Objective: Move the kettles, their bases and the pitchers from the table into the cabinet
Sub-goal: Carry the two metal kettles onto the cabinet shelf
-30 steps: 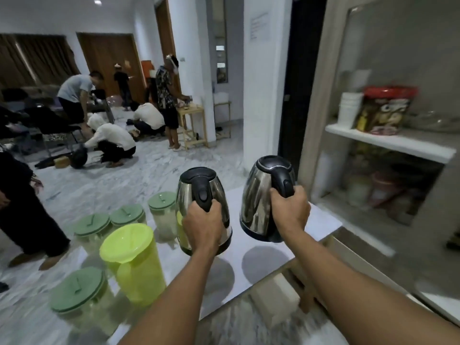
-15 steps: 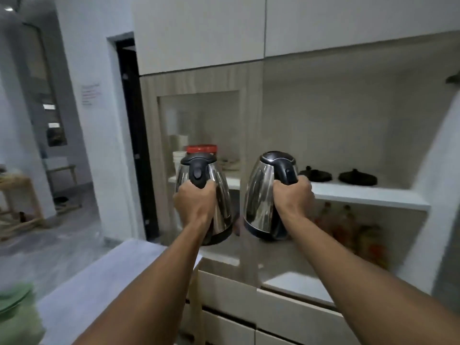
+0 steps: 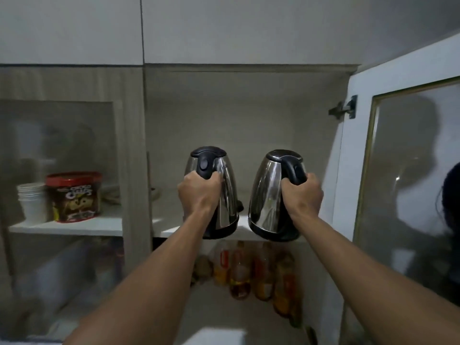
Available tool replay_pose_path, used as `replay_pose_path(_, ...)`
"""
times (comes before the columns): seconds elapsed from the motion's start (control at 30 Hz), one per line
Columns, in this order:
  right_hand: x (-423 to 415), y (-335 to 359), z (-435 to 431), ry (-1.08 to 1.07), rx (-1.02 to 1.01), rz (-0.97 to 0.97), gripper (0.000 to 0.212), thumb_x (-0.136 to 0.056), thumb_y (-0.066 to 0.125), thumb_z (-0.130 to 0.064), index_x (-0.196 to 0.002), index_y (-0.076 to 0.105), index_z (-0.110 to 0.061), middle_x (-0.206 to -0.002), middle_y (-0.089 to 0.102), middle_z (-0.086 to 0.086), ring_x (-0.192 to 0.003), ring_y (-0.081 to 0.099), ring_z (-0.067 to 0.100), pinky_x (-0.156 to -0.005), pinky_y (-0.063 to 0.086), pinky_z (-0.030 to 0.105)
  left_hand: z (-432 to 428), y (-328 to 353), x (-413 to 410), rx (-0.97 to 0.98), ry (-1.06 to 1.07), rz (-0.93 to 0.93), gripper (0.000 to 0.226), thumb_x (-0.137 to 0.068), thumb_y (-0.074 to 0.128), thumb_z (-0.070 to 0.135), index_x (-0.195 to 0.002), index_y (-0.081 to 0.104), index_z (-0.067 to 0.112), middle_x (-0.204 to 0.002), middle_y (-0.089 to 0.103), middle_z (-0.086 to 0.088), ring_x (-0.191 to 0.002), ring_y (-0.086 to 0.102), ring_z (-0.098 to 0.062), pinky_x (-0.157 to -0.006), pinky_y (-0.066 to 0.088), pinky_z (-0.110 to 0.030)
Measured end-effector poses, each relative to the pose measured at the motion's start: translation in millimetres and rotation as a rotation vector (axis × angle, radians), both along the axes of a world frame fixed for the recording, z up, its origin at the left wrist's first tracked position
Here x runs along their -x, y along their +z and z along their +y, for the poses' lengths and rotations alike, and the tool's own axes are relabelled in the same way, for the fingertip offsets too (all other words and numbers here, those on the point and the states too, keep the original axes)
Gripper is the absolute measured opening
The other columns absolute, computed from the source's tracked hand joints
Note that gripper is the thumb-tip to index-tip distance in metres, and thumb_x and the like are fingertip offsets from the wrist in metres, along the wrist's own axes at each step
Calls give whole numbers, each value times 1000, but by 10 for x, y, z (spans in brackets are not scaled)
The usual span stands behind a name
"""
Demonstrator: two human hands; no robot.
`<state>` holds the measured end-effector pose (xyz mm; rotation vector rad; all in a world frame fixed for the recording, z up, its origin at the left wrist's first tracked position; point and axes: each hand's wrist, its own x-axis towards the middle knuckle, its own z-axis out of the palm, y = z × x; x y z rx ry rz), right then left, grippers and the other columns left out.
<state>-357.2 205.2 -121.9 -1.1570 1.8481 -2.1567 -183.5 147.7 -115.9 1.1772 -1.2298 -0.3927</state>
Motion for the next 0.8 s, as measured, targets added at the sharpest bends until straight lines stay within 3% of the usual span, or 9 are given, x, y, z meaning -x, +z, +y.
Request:
replay_pose_path(0.17,507,47,-566,-48,14,14,11,-82,65,-15,-90,57,-13,-72,54,-3,-63,52,13,-53,41,24,-607,40,487,5,25,-43,28,-81,60,33,-64,63,11,-58,56,-2,-56,49,-21,-55,34,-26)
replay_pose_path(0.27,682,32,-967,-102,13,-11,16,-80,66,-20,-93,62,-12,-78,60,2,-77,59,25,-69,51,35,-999,34,631,-13,8,-32,27,-82,61,32,-66,63,11,-58,55,0,-55,48,-18,-49,34,-26)
replay_pose_path(0.33,759,23,-1254,-114,-2,-29,19,-80,66,-22,-97,63,-12,-83,62,3,-82,59,27,-77,51,37,-1295,16,690,-29,-1,-27,27,-81,61,33,-69,64,9,-61,57,-3,-60,51,-23,-57,38,-27)
replay_pose_path(0.53,876,-5,-2135,-135,-9,-27,14,-79,67,-19,-90,60,-13,-84,64,10,-83,65,36,-73,52,40,-2241,-25,802,-49,-31,-30,28,-81,62,34,-74,65,7,-73,65,-10,-70,59,-29,-61,40,-29)
replay_pose_path(0.67,926,-40,-2541,-177,-45,-24,24,-79,69,-20,-99,65,-8,-94,69,14,-88,65,35,-72,50,37,-2674,-63,877,-94,-39,-53,30,-85,61,32,-74,62,4,-68,56,-10,-56,48,-26,-59,38,-29)
replay_pose_path(0.8,959,-154,-2801,-196,-102,-14,29,-80,69,-20,-105,65,-6,-101,70,17,-93,66,38,-74,51,39,-2949,-161,919,-135,-41,-71,32,-86,58,34,-74,61,5,-69,57,-9,-64,54,-30,-62,41,-29)
